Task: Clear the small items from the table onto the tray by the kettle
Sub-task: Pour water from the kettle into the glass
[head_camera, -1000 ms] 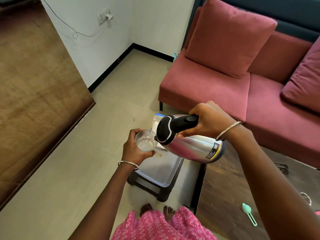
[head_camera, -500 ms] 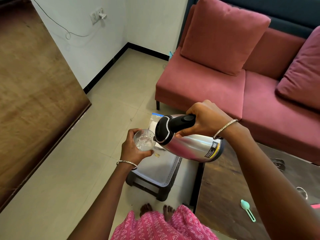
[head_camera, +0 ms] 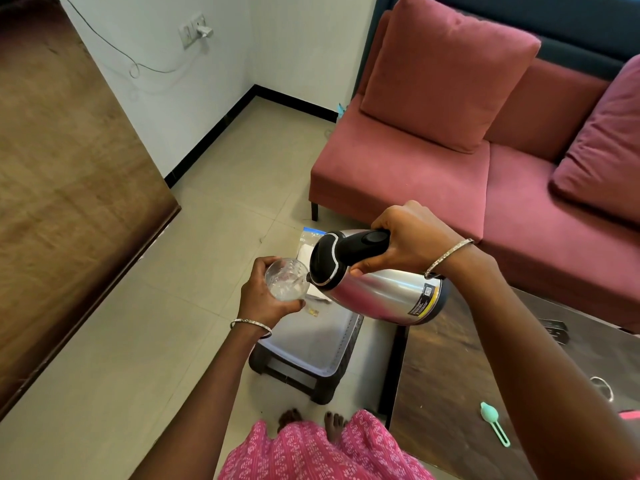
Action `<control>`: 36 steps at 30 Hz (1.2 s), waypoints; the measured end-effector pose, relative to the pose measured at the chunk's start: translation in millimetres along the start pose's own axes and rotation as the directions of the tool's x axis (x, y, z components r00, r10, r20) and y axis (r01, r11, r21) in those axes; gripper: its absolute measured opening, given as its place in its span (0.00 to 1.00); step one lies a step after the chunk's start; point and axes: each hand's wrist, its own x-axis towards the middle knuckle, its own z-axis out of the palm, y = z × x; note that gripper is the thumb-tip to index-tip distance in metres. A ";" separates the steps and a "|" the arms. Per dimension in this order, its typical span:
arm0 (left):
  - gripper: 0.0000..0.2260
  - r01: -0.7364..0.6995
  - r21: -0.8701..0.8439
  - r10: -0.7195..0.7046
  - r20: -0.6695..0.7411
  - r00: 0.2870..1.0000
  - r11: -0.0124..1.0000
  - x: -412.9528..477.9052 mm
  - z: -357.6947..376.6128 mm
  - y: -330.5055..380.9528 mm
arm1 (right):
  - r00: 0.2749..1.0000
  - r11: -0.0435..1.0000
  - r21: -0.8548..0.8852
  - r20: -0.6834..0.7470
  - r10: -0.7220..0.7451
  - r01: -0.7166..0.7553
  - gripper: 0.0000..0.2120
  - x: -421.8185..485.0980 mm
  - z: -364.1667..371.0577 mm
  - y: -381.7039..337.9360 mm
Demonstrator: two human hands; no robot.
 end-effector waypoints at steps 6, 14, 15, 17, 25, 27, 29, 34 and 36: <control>0.39 0.030 -0.009 -0.030 0.003 1.000 1.000 0.8 0.2 -2.6 | 1.000 1.000 -0.008 0.014 0.000 0.001 0.32 4.9 3.1 -1.9; 0.38 0.035 -0.017 -0.035 -0.002 0.999 0.999 2.3 -0.4 -4.9 | 1.000 1.000 -0.007 0.016 0.003 -0.003 0.31 9.9 3.7 -3.7; 0.38 0.033 -0.018 -0.033 -0.004 0.999 0.999 2.8 -0.2 -5.1 | 1.000 1.000 -0.007 0.017 0.003 -0.003 0.31 10.5 3.7 -3.9; 0.38 0.032 -0.020 -0.032 -0.003 0.999 0.999 3.8 -0.1 -5.3 | 1.000 1.000 -0.008 0.018 0.004 -0.004 0.31 11.4 3.7 -4.2; 0.38 0.047 -0.024 -0.047 0.009 0.999 0.999 6.4 -0.7 -2.9 | 1.000 1.000 -0.001 0.020 0.009 -0.009 0.31 15.8 2.7 -4.6; 0.38 0.059 -0.023 -0.058 0.014 0.998 0.998 6.6 -1.4 -3.3 | 1.000 1.000 0.001 0.019 0.008 -0.008 0.31 16.8 2.6 -4.9; 0.38 0.067 -0.022 -0.067 0.019 0.998 0.997 6.8 -1.7 -4.1 | 1.000 1.000 -0.007 0.019 0.003 -0.003 0.32 18.0 2.5 -4.6; 0.38 0.074 -0.017 -0.074 0.025 0.997 0.997 6.1 -2.4 -7.2 | 1.000 1.000 -0.009 0.013 0.005 -0.005 0.31 19.3 2.6 -3.7; 0.38 0.082 -0.023 -0.082 0.026 0.996 0.996 6.0 -2.7 -7.6 | 1.000 1.000 -0.010 0.018 0.006 -0.006 0.31 19.7 3.2 -3.9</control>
